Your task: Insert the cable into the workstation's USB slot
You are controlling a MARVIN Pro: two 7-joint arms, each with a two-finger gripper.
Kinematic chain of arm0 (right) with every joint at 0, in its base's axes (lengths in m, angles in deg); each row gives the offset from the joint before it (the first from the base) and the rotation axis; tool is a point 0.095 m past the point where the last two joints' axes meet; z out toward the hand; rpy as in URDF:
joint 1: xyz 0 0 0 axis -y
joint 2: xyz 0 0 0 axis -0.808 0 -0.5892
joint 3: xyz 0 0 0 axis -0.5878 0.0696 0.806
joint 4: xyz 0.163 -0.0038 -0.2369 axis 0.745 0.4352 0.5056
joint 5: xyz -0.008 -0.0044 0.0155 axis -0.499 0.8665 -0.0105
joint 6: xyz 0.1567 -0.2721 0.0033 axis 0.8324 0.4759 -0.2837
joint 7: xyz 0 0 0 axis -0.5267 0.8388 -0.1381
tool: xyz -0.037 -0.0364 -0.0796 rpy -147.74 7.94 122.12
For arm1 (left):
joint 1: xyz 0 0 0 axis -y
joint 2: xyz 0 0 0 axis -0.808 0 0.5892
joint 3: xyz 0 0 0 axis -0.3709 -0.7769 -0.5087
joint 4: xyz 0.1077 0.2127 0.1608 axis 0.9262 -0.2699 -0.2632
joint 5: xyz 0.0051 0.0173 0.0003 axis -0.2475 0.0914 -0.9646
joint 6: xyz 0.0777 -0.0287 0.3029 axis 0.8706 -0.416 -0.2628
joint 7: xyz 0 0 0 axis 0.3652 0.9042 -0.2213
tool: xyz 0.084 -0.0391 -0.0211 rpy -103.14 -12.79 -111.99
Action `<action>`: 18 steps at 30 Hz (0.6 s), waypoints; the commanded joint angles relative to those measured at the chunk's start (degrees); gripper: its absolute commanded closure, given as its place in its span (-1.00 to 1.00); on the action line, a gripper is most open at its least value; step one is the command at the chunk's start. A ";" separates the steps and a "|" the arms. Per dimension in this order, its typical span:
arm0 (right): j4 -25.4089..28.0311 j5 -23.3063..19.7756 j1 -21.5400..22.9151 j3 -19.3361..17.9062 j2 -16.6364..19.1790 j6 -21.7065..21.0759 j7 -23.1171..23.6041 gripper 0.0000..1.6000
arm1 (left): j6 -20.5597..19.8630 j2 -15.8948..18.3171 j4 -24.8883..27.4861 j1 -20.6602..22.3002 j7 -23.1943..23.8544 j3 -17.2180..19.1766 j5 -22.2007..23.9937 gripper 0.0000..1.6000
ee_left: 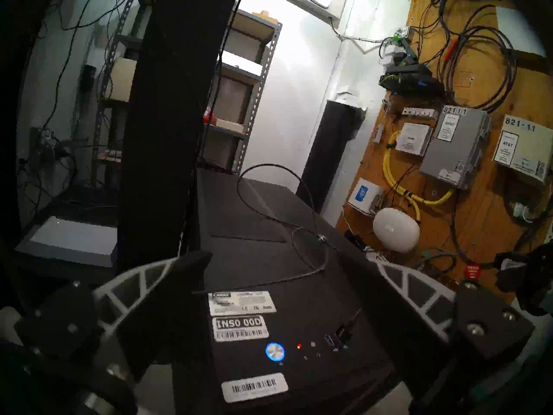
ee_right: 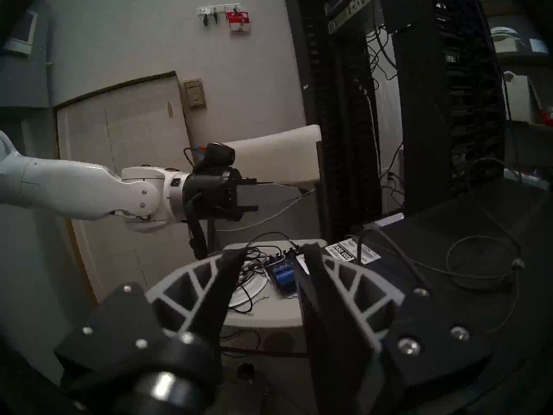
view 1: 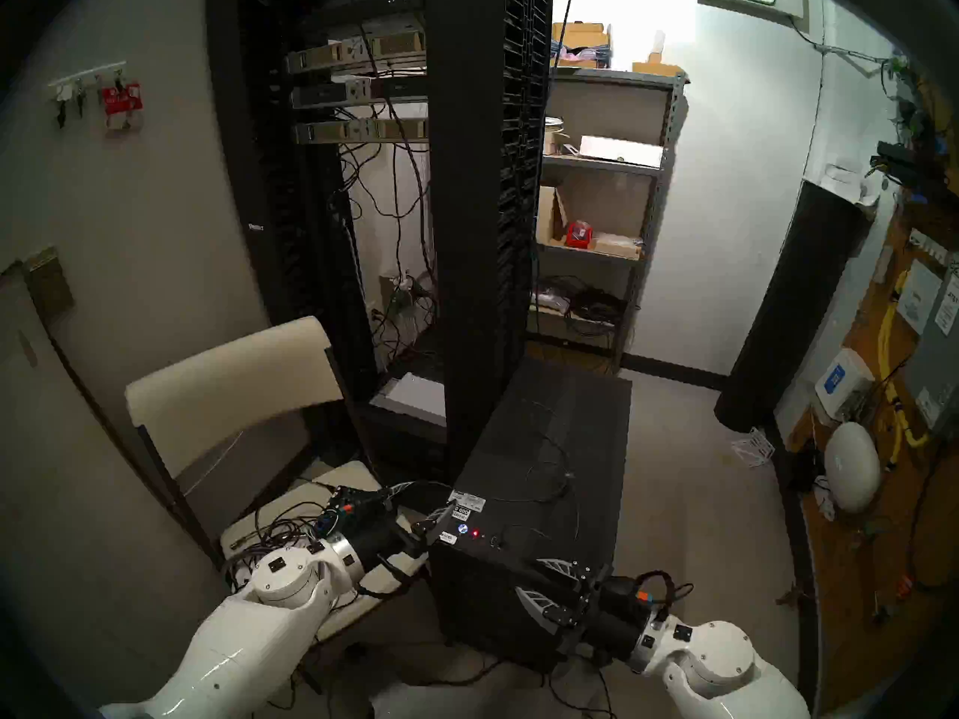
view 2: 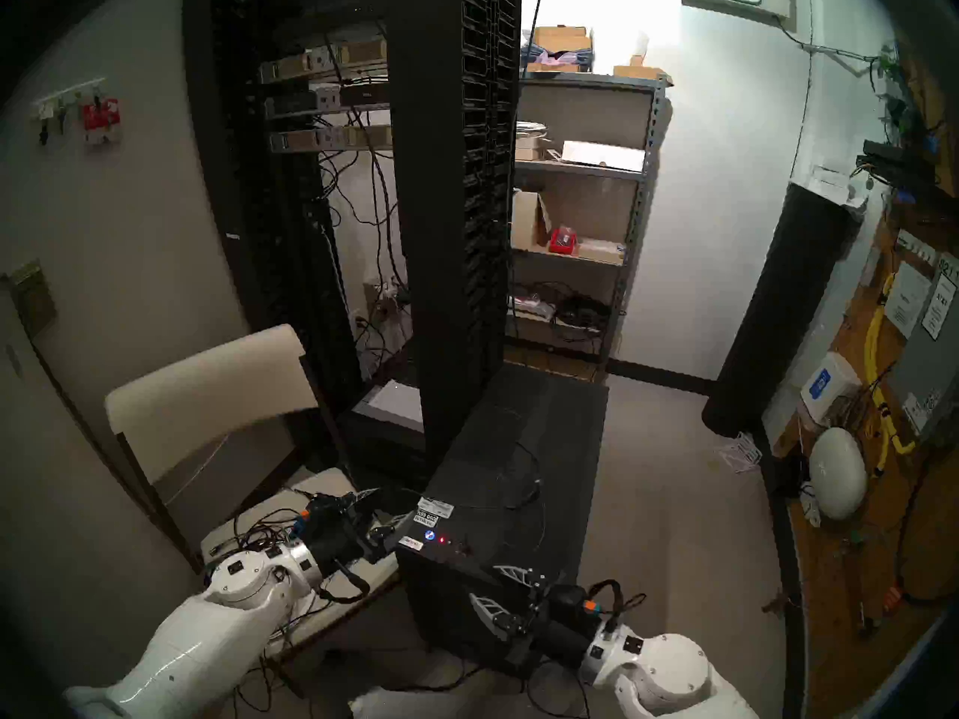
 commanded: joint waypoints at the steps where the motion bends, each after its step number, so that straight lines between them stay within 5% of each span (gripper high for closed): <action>1: 6.14 -0.74 -4.01 -3.72 -0.02 2.01 -2.28 -0.37 | 0.63 -1.44 3.41 0.21 -0.40 -0.28 0.37 -1.00; 18: 5.84 -5.06 -6.17 -15.39 -0.94 5.21 -6.42 -0.47 | 0.19 -1.59 6.42 -0.40 -2.53 -0.60 0.24 -1.00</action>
